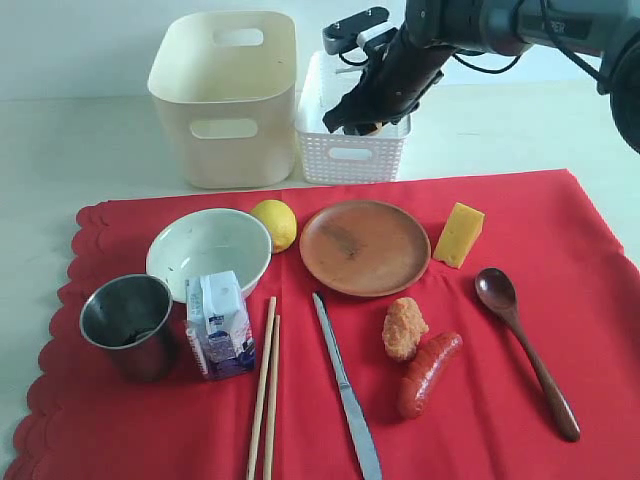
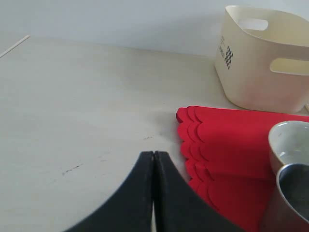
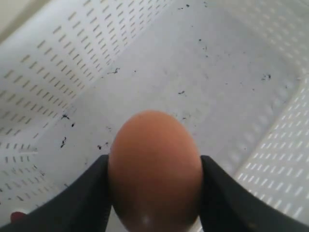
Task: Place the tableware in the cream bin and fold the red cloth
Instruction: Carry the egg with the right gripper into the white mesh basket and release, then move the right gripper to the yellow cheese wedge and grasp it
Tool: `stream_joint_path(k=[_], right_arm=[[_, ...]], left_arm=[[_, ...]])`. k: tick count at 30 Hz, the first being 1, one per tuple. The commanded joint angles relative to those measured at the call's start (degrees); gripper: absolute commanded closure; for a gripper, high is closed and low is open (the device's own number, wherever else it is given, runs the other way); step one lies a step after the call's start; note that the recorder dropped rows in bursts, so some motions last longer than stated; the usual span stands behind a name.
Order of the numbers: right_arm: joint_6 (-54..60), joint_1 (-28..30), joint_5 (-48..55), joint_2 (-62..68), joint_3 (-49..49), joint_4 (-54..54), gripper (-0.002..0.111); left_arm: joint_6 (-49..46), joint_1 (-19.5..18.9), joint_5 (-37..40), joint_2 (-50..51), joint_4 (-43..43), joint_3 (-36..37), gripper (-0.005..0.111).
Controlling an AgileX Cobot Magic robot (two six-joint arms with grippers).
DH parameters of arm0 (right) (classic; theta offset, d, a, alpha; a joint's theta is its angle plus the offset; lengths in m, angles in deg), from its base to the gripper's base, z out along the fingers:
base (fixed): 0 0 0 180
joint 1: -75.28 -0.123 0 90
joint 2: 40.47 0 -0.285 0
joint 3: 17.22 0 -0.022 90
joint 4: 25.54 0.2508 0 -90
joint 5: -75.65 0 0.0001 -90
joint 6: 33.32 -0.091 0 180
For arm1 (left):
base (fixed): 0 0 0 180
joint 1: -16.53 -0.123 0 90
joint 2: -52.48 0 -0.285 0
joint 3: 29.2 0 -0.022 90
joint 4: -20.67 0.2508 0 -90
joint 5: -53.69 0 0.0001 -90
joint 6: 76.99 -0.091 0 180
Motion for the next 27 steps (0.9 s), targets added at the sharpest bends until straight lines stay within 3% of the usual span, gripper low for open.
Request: stream_joint_path(k=[1, 6, 13, 27], right_arm=[[-0.48, -0.06, 0.24, -0.30, -0.40, -0.30, 0.055], [-0.48, -0.06, 2.75, -1.54, -0.40, -0.44, 0.045], [-1.52, -0.06, 7.28, -9.04, -0.40, -1.81, 0.045], [-5.65, -0.06, 26.42, -19.91, 0.74, -7.69, 0.045]], left_arm=[[-0.13, -0.04, -0.56, -0.27, 0.16, 0.13, 0.107], [-0.13, -0.04, -0.56, -0.27, 0.16, 0.13, 0.107], [-0.13, -0.04, -0.56, -0.27, 0.16, 0.13, 0.107], [-0.13, -0.04, -0.56, -0.27, 0.16, 0.13, 0.107]])
